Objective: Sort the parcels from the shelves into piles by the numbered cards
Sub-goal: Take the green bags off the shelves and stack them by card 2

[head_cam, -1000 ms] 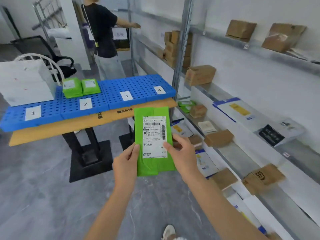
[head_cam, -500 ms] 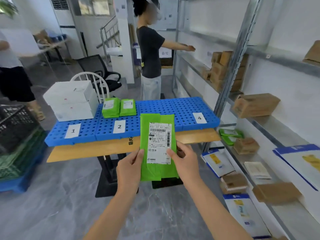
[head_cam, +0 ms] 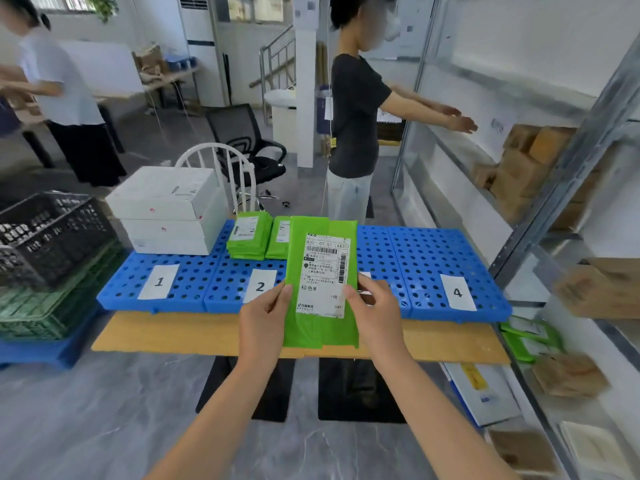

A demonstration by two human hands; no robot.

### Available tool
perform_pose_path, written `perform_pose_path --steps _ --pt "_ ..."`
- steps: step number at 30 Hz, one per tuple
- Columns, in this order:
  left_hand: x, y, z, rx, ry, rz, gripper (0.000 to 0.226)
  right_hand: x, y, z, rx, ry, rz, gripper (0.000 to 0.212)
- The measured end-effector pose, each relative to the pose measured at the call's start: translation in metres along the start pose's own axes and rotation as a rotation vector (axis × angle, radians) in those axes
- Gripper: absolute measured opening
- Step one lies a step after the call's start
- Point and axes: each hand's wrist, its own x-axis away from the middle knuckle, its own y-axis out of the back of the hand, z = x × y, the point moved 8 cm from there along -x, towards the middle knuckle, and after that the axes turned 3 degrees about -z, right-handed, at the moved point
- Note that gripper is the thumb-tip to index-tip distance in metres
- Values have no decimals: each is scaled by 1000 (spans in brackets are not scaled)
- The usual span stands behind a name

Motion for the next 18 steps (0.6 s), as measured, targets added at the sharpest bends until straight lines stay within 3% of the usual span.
perform_pose_path --steps 9,18 --pt "-150 -15 44 1 118 -50 34 -127 -95 -27 105 -28 63 29" --pt "-318 -43 59 -34 104 72 32 -261 -179 -34 124 -74 21 22"
